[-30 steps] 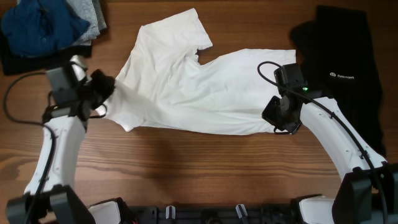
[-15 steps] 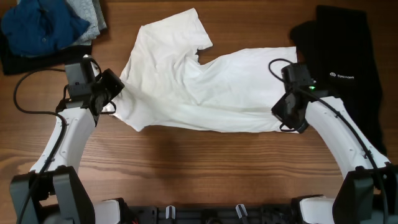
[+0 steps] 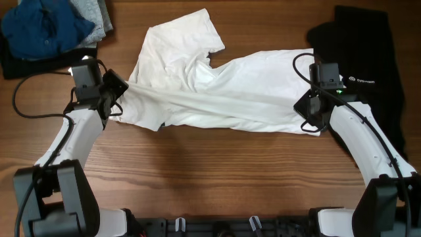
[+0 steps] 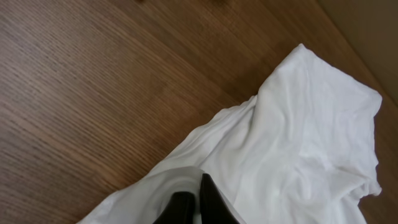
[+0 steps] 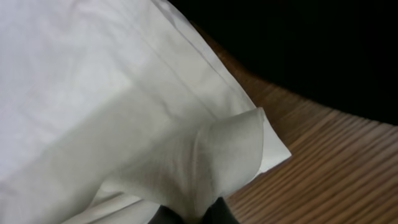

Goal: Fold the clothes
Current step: 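Lift the bottom hem with both grippers and fold it up toward the collar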

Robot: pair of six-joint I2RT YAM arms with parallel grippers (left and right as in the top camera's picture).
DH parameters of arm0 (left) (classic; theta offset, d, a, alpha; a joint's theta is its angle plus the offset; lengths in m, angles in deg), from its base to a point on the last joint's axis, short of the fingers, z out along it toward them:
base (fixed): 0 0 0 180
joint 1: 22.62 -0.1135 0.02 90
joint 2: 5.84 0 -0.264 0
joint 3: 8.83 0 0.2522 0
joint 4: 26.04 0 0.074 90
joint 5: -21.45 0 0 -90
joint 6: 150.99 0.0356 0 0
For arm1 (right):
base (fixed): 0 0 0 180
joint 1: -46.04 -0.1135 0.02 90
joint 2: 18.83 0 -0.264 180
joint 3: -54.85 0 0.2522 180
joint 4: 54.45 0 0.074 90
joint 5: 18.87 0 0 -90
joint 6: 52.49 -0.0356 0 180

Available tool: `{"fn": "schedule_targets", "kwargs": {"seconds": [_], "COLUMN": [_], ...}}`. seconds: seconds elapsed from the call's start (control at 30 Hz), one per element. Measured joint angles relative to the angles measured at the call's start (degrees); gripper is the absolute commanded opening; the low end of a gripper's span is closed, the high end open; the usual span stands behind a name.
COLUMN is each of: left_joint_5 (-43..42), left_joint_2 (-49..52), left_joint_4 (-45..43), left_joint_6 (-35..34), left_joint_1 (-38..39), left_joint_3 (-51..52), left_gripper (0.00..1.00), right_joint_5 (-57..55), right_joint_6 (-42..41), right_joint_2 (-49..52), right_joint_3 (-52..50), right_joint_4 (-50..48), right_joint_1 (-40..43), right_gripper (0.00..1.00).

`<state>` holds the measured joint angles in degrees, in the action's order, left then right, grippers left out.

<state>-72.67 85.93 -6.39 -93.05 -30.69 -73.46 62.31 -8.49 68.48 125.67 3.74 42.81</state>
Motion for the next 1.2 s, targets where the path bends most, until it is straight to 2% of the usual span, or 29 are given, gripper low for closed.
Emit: {"fn": "schedule_targets", "kwargs": {"seconds": [0.17, 0.2, 0.23, 0.27, 0.33, 0.37, 0.43, 0.6, 0.67, 0.7, 0.73, 0.8, 0.87, 1.0, 1.07, 1.13, 1.2], "left_joint_5": [0.00, -0.02, -0.02, 0.00, 0.02, 0.04, 0.04, 0.00, -0.48, -0.96, -1.40, -2.19, -2.82, -4.20, -5.53, -7.02, -8.04], "left_joint_2": [1.09, 1.16, 1.20, 1.20, 1.25, 1.25, 1.25, 1.22, 0.70, 0.02, -0.68, -2.60, -3.91, -3.21, -1.99, -0.24, 1.88], "left_joint_4": [-2.73, -3.13, -3.43, -4.04, -4.79, -4.85, -4.79, -3.21, -0.74, 0.85, 2.34, 6.03, 8.98, 12.48, 13.05, 13.18, 13.20], "left_joint_6": [-0.72, -0.90, -0.92, -1.27, -1.11, -1.36, -1.38, -1.51, -1.51, -1.49, -1.49, -1.40, -1.46, -1.33, -1.27, -1.38, -1.18], "left_joint_1": [0.11, 0.13, 0.20, 0.22, 0.22, 0.20, 0.20, 0.20, 0.20, 0.22, 0.22, 0.22, 0.22, 0.20, 0.22, 0.22, 0.22], "left_joint_3": [0.00, 0.00, 0.00, 0.00, 0.00, 0.00, 0.00, 0.00, -0.02, -0.04, -0.04, -0.11, -0.22, -0.33, -0.39, -0.42, -0.42], "left_gripper": [0.05, 0.13, 0.24, 0.41, 0.78, 1.00, 0.99, 1.00, 1.00, 0.96, 0.89, 0.73, 0.54, 0.23, 0.10, 0.05, 0.04], "right_joint_5": [0.04, 0.02, 0.02, 0.00, 0.00, -0.04, 0.00, 0.04, 0.59, 1.29, 2.43, 5.75, 9.31, 14.51, 15.72, 16.61, 17.14], "right_joint_6": [0.24, 0.24, 0.24, 0.26, 0.66, 0.81, 1.07, 3.26, 4.04, 4.96, 6.19, 8.98, 11.50, 13.81, 14.60, 14.82, 14.86], "right_joint_2": [1.86, 2.45, 2.84, 3.34, 3.89, 4.00, 4.04, 4.04, 4.02, 3.96, 3.76, 3.43, 3.08, 3.26, 4.00, 5.73, 8.26], "right_joint_3": [0.00, 0.00, 0.00, 0.00, 0.00, 0.00, 0.00, 0.70, 2.16, 3.02, 3.78, 5.22, 5.79, 5.70, 5.66, 5.66, 5.64], "right_joint_4": [-1.86, -2.34, -2.73, -3.19, -4.02, -4.48, -4.94, -2.32, 0.61, 1.77, 2.12, 1.81, 1.46, 1.40, 1.40, 1.31, 0.46], "right_joint_1": [0.00, 0.02, 0.02, 0.02, 0.02, 0.02, 0.02, 0.02, 0.02, 0.02, 0.04, 0.07, 0.07, -0.26, -0.50, -0.74, -0.76], "right_gripper": [0.04, 0.04, 0.08, 0.18, 0.39, 0.54, 0.72, 0.84, 0.84, 0.80, 0.70, 0.40, 0.25, 0.10, 0.07, 0.05, 0.04]}}
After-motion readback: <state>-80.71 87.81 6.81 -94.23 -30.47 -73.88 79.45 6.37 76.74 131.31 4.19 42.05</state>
